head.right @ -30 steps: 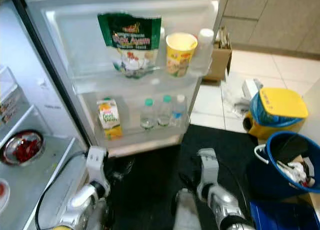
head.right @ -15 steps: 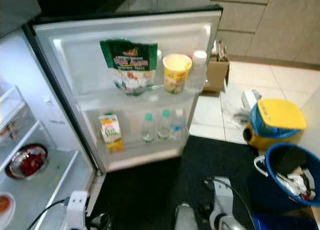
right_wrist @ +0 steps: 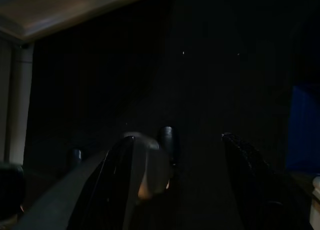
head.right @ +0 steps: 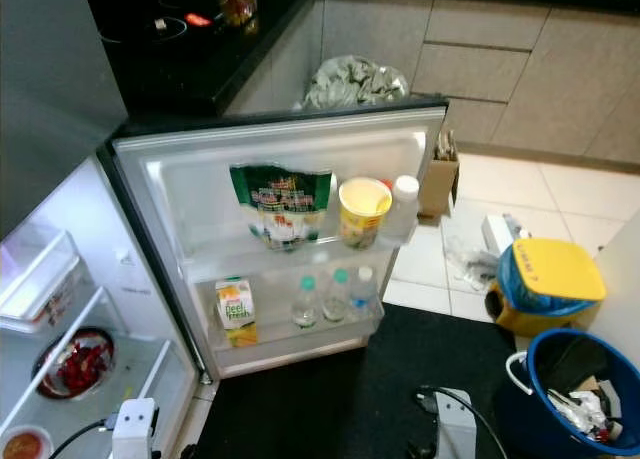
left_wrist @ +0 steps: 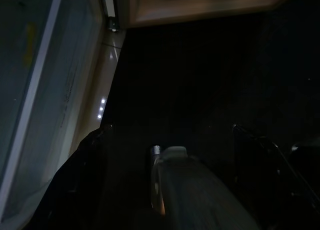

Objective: Restocking fridge

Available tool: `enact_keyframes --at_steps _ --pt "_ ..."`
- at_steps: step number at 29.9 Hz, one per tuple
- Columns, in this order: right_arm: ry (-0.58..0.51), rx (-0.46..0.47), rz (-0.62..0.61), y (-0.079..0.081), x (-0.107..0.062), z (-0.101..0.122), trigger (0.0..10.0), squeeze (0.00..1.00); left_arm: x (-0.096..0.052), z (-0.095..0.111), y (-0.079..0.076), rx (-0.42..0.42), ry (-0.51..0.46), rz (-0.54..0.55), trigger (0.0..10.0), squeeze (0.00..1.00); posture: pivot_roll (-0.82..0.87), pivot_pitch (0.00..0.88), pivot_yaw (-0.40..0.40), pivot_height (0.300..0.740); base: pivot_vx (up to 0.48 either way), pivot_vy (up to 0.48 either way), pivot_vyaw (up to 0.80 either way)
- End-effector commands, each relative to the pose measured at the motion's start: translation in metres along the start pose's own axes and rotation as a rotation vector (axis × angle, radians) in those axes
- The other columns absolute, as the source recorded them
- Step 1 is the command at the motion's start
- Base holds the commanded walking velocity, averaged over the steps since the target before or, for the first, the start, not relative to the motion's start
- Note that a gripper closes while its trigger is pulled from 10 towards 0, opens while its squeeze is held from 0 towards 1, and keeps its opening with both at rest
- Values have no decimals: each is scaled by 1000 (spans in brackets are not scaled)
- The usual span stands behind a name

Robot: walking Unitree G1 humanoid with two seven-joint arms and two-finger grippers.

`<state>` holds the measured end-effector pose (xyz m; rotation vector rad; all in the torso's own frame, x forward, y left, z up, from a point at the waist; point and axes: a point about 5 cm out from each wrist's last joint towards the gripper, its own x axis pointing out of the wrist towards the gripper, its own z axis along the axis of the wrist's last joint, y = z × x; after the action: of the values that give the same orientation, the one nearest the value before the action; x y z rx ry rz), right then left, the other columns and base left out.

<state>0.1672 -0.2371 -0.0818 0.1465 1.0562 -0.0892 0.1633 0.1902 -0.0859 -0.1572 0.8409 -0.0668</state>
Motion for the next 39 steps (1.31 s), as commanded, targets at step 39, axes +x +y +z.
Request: enact_keyframes --at_steps 39 --pt "-1 -68 -23 1 1 0 10000 0 -13 -43 -3 31 197 -31 10000 0 -49 0 -18 740 0 -251 0"
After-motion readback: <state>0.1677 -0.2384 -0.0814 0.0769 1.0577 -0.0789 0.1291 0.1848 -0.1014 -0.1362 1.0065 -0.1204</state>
